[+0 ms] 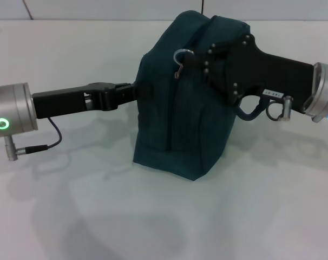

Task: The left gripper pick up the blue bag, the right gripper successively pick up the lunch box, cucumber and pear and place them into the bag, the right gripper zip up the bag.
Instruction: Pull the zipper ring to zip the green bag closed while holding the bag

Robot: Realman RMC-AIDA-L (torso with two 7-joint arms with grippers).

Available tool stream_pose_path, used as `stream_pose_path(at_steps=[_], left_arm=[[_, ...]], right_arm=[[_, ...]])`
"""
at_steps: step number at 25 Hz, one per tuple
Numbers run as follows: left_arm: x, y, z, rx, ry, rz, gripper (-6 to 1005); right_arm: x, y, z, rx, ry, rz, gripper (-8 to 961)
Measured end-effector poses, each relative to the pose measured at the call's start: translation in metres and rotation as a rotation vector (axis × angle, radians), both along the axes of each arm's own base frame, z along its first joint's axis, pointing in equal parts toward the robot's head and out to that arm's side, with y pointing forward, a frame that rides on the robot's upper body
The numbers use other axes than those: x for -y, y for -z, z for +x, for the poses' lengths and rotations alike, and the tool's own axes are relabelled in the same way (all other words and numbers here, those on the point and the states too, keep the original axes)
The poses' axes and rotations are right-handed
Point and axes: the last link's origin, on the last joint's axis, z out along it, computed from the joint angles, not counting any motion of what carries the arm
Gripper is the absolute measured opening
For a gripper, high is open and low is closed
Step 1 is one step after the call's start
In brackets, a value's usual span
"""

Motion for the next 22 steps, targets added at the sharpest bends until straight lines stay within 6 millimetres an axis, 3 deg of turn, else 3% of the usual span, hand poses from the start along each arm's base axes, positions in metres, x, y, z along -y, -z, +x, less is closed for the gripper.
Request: stream_pose_path(at_steps=[6, 22], left_arm=[[0.000, 0.004, 0.001, 0.012, 0.014, 0.000, 58], [0.008, 0.006, 0.001, 0.018, 0.054, -0.015, 59]], right_arm=[[-0.004, -0.005, 0.000, -0.100, 0.114, -0.083, 9], [-0.021, -0.004, 0.013, -0.122, 0.299, -0.097, 11]])
